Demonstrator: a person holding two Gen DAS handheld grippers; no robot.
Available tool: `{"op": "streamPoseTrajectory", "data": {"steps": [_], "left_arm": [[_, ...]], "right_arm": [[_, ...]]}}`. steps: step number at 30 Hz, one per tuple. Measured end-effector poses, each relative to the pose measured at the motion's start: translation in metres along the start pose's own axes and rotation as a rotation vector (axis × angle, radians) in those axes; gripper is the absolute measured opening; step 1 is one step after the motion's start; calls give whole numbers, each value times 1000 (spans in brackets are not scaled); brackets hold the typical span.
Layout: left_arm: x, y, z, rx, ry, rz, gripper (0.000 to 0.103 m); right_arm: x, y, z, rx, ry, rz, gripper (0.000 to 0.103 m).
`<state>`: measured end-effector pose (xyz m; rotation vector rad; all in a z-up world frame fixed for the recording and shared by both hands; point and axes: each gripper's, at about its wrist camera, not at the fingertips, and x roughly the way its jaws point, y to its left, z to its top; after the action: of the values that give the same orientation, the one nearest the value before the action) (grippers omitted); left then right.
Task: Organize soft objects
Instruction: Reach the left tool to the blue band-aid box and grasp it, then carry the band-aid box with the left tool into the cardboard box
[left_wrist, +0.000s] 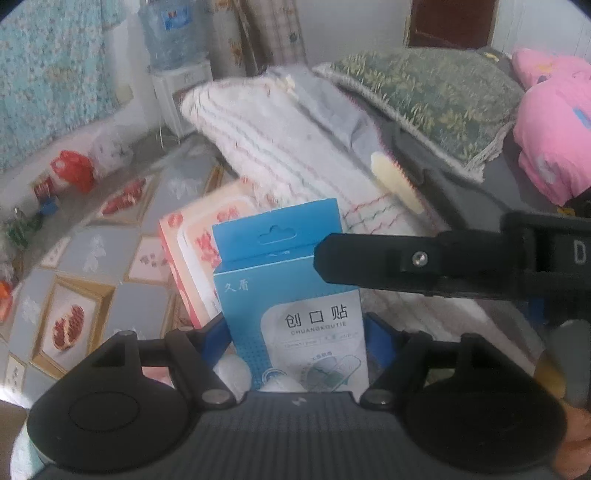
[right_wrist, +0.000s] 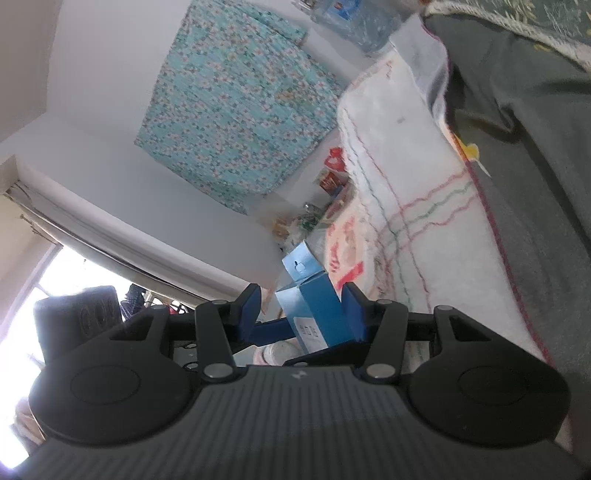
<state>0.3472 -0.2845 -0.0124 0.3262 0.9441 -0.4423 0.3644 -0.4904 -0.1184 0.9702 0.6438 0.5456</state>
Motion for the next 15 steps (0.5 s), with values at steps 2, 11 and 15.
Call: {"op": "streamPoseTrajectory", "data": {"steps": [2,11,15], "left_arm": [[-8,-2,0,9,-26,5,77],[-71,-20,-6,74,-187,11,76],[-105,-26,-12,93,-242,28,76]], "right_arm": [[-4,5,0,-9,-10,12,48],[-31,47,-7,-63,-53,80,48],[-45,85,-17,-124,-84,87,49]]}}
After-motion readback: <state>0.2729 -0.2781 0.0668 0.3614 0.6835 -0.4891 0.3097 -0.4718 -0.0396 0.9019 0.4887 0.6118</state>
